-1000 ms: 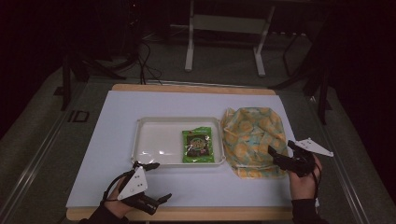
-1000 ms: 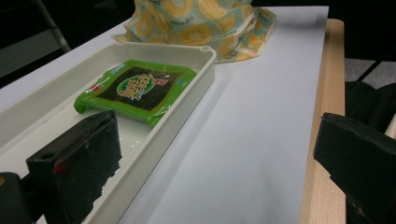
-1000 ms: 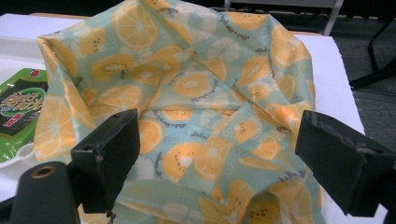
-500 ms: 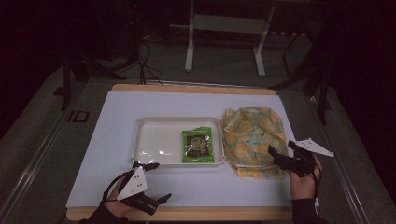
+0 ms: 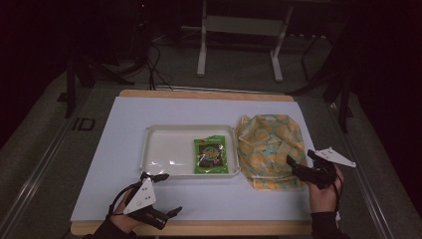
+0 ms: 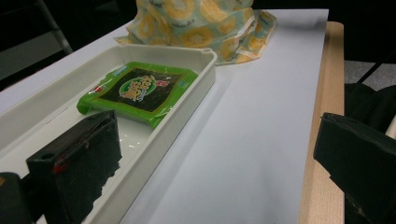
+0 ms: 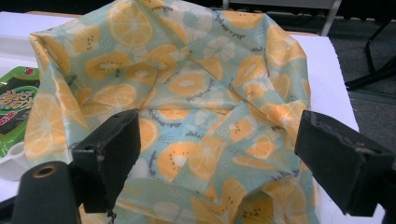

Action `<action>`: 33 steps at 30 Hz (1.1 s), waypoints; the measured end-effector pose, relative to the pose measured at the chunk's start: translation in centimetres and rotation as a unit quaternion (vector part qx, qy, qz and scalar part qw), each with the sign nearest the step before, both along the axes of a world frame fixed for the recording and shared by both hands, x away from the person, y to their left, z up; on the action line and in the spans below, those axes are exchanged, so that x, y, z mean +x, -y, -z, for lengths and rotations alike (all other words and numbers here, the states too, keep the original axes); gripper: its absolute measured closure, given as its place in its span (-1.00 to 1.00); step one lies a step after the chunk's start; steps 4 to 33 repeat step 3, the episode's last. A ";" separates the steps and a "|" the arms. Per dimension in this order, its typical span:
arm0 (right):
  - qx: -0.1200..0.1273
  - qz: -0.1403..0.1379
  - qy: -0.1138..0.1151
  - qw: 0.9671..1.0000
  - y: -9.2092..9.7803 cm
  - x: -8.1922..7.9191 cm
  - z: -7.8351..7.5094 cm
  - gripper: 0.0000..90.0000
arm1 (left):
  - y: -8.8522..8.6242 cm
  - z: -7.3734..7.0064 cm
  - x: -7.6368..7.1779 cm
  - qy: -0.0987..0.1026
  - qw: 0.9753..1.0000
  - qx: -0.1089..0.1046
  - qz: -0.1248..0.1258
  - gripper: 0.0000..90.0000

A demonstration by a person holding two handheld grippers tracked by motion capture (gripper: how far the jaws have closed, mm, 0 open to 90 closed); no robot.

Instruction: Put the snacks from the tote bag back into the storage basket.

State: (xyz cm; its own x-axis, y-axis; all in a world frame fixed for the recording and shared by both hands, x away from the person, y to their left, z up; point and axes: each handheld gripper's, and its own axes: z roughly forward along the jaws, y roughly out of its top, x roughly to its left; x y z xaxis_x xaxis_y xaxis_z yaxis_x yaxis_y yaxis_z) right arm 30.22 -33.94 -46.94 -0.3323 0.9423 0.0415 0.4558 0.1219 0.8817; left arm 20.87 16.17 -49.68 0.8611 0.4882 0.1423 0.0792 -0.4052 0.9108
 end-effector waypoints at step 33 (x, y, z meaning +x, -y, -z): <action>-0.002 0.001 0.001 1.000 0.0 0.0 0.0 -0.69 | 0.0 0.0 0.0 0.000 1.000 0.001 0.001 -0.97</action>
